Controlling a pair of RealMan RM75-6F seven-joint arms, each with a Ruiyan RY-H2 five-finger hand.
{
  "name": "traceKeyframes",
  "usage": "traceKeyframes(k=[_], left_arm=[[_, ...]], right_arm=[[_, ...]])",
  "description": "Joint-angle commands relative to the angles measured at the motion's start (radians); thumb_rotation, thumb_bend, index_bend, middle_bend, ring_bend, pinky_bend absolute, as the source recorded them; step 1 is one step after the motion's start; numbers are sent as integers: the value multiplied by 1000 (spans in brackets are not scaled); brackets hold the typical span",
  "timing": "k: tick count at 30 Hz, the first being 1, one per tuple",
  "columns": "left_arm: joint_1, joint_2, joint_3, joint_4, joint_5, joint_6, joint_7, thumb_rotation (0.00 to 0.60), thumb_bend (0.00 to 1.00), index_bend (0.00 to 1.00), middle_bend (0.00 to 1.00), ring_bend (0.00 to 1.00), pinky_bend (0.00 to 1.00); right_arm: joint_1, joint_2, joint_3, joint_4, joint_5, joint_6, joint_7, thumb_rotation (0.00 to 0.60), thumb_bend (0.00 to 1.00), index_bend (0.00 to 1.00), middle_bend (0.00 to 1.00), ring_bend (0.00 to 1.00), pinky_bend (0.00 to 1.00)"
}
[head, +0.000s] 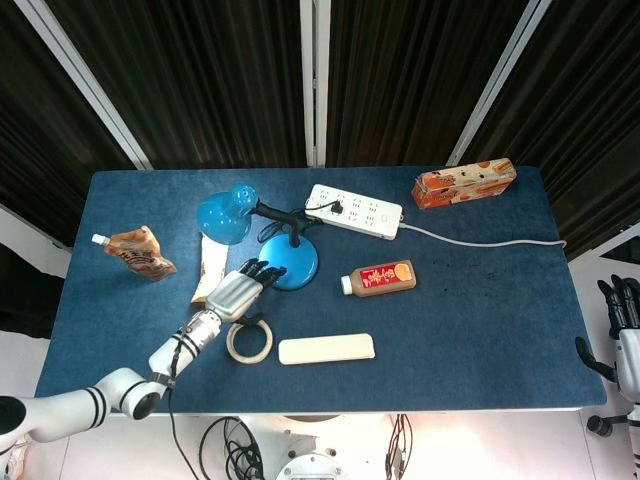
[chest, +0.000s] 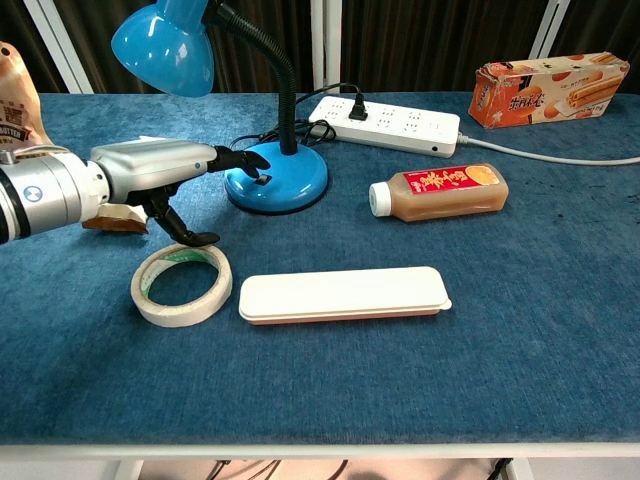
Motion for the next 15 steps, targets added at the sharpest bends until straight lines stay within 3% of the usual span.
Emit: traceKeyframes(k=[1, 15], left_arm=[[-5, -6, 2, 11, 2, 4, -13, 600, 314, 7, 94, 0, 48], [-30, -17, 15, 36, 0, -5, -58, 600, 368, 7, 98, 0, 47]], right_arm=[[0, -1, 0, 2, 1, -1, -1, 600, 251, 0, 0, 0, 0], [0, -7, 3, 9, 9, -9, -6, 600, 259, 0, 0, 0, 0]])
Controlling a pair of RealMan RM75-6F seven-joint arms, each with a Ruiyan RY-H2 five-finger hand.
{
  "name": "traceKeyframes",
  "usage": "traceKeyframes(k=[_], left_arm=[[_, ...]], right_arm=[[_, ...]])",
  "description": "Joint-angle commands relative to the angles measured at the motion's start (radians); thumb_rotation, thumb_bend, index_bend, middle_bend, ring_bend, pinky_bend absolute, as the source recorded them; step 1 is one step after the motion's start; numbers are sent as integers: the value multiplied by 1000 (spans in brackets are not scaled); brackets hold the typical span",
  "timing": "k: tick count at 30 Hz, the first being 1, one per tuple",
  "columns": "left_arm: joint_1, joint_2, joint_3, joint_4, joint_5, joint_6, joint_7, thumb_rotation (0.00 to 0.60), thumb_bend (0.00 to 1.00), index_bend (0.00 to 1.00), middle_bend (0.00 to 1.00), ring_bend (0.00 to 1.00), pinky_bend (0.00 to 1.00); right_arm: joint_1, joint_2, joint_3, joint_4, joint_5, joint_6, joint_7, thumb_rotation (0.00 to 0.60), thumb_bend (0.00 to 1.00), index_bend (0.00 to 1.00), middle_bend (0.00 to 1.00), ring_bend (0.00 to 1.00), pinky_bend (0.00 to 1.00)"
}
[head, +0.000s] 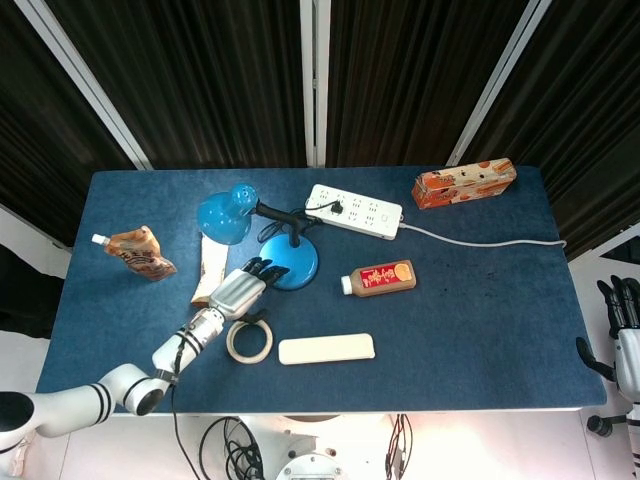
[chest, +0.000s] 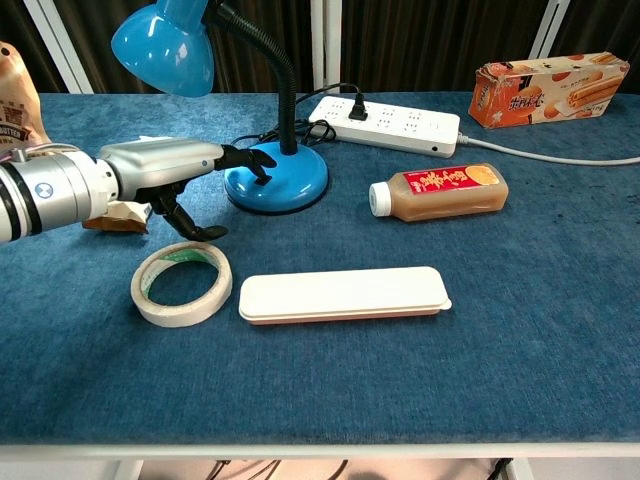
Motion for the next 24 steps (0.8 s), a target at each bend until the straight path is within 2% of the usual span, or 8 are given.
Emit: traceKeyframes(k=[1, 10, 14, 18, 20, 24], left_arm=[[-3, -3, 3, 6, -2, -3, -4, 600, 367, 7, 98, 0, 46], [-14, -16, 9, 28, -3, -2, -11, 600, 368, 7, 97, 0, 46], [-9, 2, 13, 3, 4, 20, 1, 600, 367, 7, 98, 0, 46], [19, 74, 23, -95, 5, 64, 42, 600, 366, 9, 97, 0, 47], [50, 135, 35, -179, -6, 96, 77, 600, 354, 16, 97, 0, 50], [134, 272, 75, -350, -41, 186, 175, 600, 270, 28, 97, 0, 59]], right_arm=[[0, -1, 1, 2, 2, -1, 1, 600, 258, 0, 0, 0, 0], [-2, -3, 2, 9, 9, -6, 2, 600, 262, 0, 0, 0, 0], [-2, -4, 3, 10, 10, -6, 4, 600, 264, 0, 0, 0, 0], [0, -4, 6, 9, 10, -6, 6, 600, 271, 0, 0, 0, 0], [1, -6, 7, 8, 8, -7, 8, 600, 270, 0, 0, 0, 0], [4, -10, 5, 10, 4, -9, 9, 600, 272, 0, 0, 0, 0]])
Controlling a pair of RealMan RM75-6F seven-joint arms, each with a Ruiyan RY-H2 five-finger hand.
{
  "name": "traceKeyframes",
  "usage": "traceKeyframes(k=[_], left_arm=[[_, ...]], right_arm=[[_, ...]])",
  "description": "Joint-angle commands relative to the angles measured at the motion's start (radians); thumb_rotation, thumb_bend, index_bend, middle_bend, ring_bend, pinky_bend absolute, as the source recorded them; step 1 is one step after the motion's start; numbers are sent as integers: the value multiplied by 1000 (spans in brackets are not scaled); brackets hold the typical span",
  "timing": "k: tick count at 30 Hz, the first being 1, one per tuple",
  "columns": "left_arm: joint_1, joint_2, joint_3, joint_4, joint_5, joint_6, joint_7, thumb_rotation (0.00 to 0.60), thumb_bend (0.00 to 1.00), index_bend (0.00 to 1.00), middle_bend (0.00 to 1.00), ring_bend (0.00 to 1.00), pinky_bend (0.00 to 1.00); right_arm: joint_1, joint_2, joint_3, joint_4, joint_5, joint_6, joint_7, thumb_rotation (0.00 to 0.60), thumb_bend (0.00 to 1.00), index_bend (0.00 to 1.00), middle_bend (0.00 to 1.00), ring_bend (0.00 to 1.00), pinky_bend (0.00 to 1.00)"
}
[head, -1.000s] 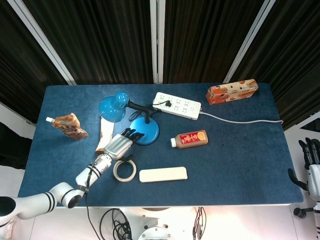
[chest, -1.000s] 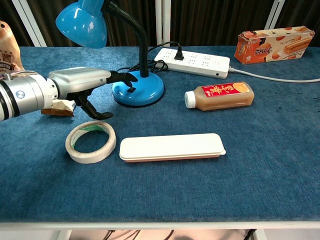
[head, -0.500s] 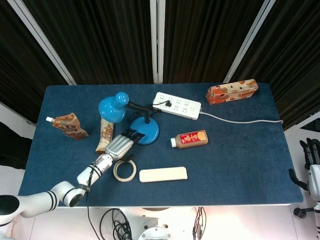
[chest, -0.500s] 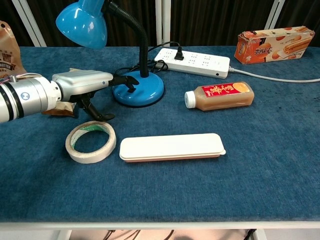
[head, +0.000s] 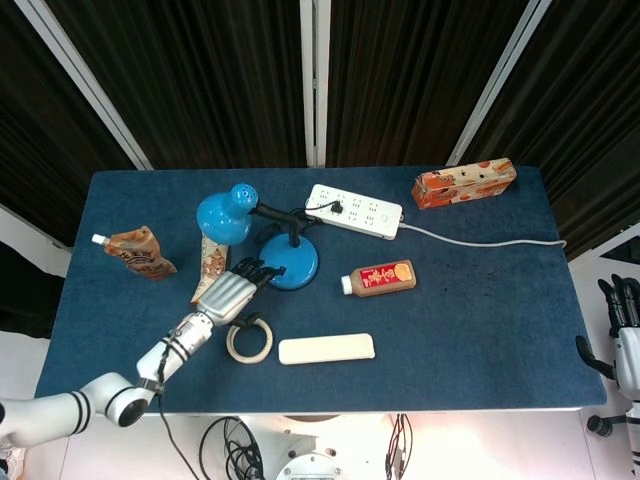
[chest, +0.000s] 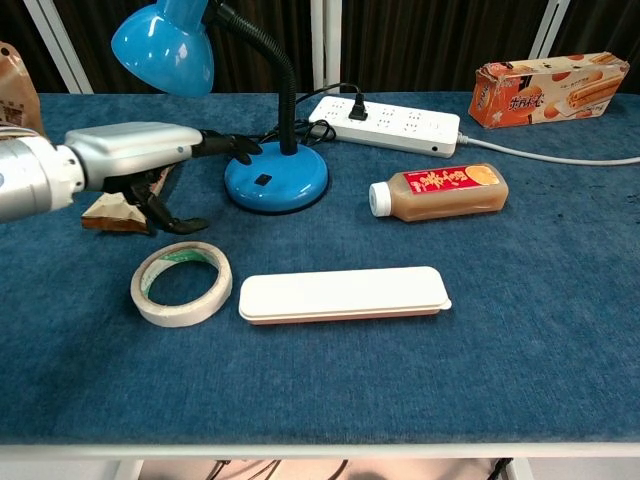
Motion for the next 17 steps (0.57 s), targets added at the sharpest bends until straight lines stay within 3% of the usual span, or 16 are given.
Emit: traceKeyframes(k=[1, 6, 11, 13, 17], left_arm=[[121, 180, 59, -210, -41, 136, 133, 600, 251, 34, 97, 0, 60], [260, 308, 115, -301, -27, 318, 163, 600, 147, 53, 74, 0, 72], [389, 333, 112, -191, 49, 554, 122, 600, 28, 16, 13, 0, 83], [425, 335, 112, -142, 49, 597, 119, 600, 9, 10, 4, 0, 73], [455, 351, 112, -112, 29, 589, 78, 600, 0, 5, 0, 0, 25]], right_arm=[[1, -3, -1, -1, -2, -1, 1, 600, 273, 0, 0, 0, 0], [1, 2, -6, -15, -16, 5, -8, 600, 274, 0, 0, 0, 0], [5, 39, -35, -40, -61, -8, -35, 600, 208, 0, 0, 0, 0], [6, 48, -43, -56, -70, -14, -48, 600, 194, 0, 0, 0, 0], [9, 52, -47, -74, -69, -24, -77, 600, 189, 0, 0, 0, 0]])
